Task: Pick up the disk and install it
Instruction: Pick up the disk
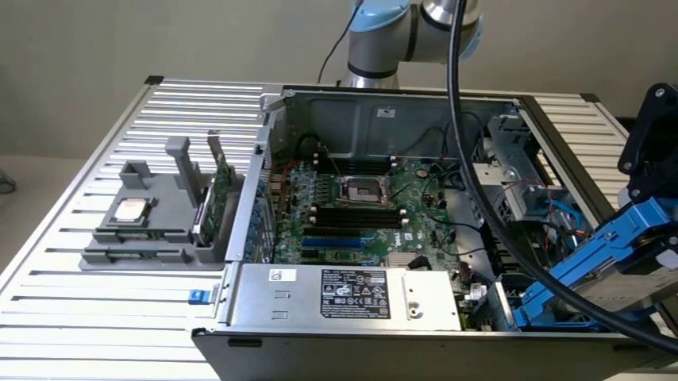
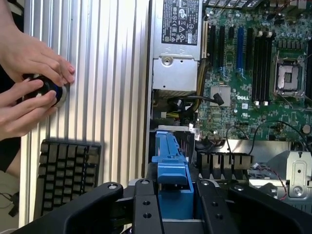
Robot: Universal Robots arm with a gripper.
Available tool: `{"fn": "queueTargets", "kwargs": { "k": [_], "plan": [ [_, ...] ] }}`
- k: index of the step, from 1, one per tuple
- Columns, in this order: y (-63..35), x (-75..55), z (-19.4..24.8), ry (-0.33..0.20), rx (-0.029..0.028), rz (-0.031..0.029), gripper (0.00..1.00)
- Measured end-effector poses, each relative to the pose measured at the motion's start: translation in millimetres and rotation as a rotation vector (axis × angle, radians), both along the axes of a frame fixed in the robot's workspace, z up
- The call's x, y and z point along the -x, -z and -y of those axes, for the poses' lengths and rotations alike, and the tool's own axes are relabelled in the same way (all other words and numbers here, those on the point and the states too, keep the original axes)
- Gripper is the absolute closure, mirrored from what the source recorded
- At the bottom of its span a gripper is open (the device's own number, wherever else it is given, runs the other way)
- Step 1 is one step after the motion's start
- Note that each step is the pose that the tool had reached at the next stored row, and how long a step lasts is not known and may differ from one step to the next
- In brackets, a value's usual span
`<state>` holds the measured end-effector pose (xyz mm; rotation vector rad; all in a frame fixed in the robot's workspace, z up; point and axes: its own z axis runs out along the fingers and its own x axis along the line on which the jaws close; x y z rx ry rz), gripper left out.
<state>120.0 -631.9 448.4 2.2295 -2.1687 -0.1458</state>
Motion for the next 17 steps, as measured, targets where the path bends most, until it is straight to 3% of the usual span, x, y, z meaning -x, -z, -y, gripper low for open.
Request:
{"fn": "queueTargets", "kwargs": {
  "k": [9,17],
  "plan": [
    [3.3,-0.1,-8.0,0.002,-0.0001,-0.0231,0.67],
    [3.3,-2.2,-12.8,0.002,-0.0027,-0.0248,0.67]
  ]
}}
